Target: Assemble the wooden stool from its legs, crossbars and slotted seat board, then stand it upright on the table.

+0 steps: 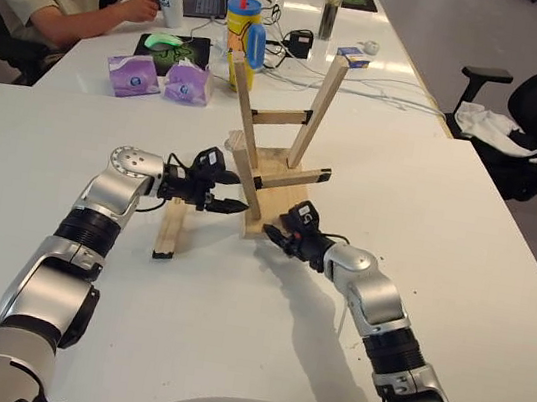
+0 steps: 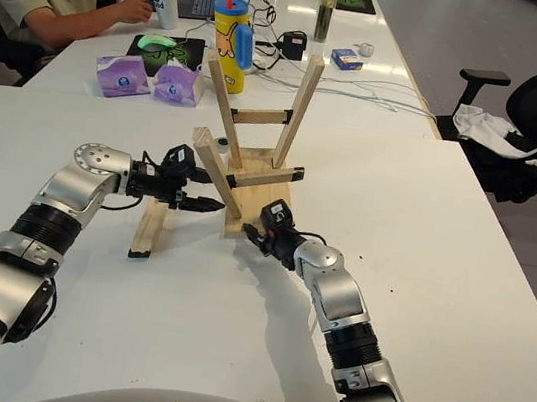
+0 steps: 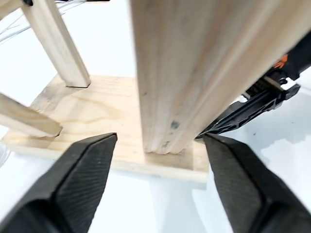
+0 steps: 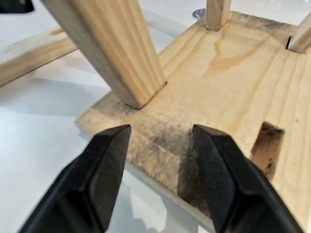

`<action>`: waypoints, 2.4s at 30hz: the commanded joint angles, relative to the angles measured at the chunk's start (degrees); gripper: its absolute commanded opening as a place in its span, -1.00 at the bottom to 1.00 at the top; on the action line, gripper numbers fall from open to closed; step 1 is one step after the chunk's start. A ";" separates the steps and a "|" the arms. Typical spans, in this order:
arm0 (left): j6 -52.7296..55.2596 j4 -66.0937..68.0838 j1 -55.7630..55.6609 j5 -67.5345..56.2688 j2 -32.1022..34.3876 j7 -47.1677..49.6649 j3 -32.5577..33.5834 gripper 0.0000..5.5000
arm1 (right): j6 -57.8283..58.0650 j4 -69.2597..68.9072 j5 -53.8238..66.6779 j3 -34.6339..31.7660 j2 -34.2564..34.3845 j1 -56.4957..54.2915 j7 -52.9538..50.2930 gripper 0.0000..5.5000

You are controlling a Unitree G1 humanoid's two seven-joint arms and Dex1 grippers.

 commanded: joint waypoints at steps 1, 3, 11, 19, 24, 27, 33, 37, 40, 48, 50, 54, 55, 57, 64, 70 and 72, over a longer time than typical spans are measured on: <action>5.63 -11.48 9.37 -0.81 6.41 2.35 4.72 0.46 | 8.66 2.70 -1.36 3.62 -0.96 5.04 0.54 -0.15; 9.67 -19.63 16.70 -1.60 8.10 7.22 9.27 0.56 | 10.15 1.00 -0.90 4.78 -0.97 6.48 0.84 -0.15; 33.66 -51.29 36.04 1.02 -5.73 40.29 20.88 0.96 | 11.81 -7.37 1.36 3.53 0.46 12.36 -2.01 -0.15; 39.59 -53.84 41.29 4.58 -17.71 56.41 18.27 0.96 | 0.96 -14.85 5.60 -3.72 2.13 11.24 -1.55 -0.15; 38.15 -51.58 42.53 3.73 -21.26 59.01 18.65 0.83 | -0.35 -19.77 10.26 -9.55 -1.35 10.20 2.45 -0.15; 36.83 -49.81 42.97 3.96 -21.38 59.39 18.64 0.65 | 1.03 -17.53 12.55 -13.68 -3.91 8.36 3.91 -0.15; 35.72 -47.72 41.77 3.77 -21.40 59.79 18.15 0.33 | -2.98 -4.64 10.20 -14.15 -8.04 5.21 7.12 -0.15; 32.58 -47.14 38.07 1.79 -22.56 60.59 21.53 0.11 | -6.95 2.89 7.82 -11.86 -9.05 3.88 10.06 -0.15; 31.52 -45.34 35.54 1.08 -21.57 60.10 22.92 -0.05 | -8.00 5.07 7.51 -11.00 -9.65 3.76 12.81 -0.15; 29.19 -40.48 28.35 -0.16 -18.67 59.37 26.03 -0.51 | -8.58 6.48 6.08 -7.13 -9.00 4.99 15.29 -0.15; 30.86 -43.41 29.47 -0.49 -18.59 58.93 25.00 -0.62 | -8.74 6.36 6.55 -7.93 -8.48 4.94 14.48 -0.15; 35.35 -51.36 31.56 1.03 -19.17 60.74 21.29 -0.76 | -9.46 5.81 7.36 -10.11 -7.87 5.37 12.68 -0.15; 36.44 -52.55 31.96 1.07 -19.63 61.21 20.71 -0.72 | -9.46 5.32 7.85 -11.05 -7.64 5.58 12.07 -0.15; 37.21 -54.54 33.63 1.56 -20.05 61.89 19.27 -0.64 | -8.69 3.43 9.40 -13.00 -7.25 5.77 11.11 -0.15; 37.97 -57.40 38.91 3.02 -22.90 65.57 17.92 -0.27 | -4.70 -0.06 11.70 -14.43 -9.27 6.79 12.92 -0.15; 37.31 -56.19 40.56 3.68 -24.35 67.21 17.67 0.02 | -7.83 2.29 9.88 -11.46 -12.04 5.81 19.27 -0.15; 37.51 -55.73 40.81 3.74 -24.52 67.19 17.41 0.09 | -9.61 3.33 9.03 -10.30 -12.18 5.28 20.58 -0.15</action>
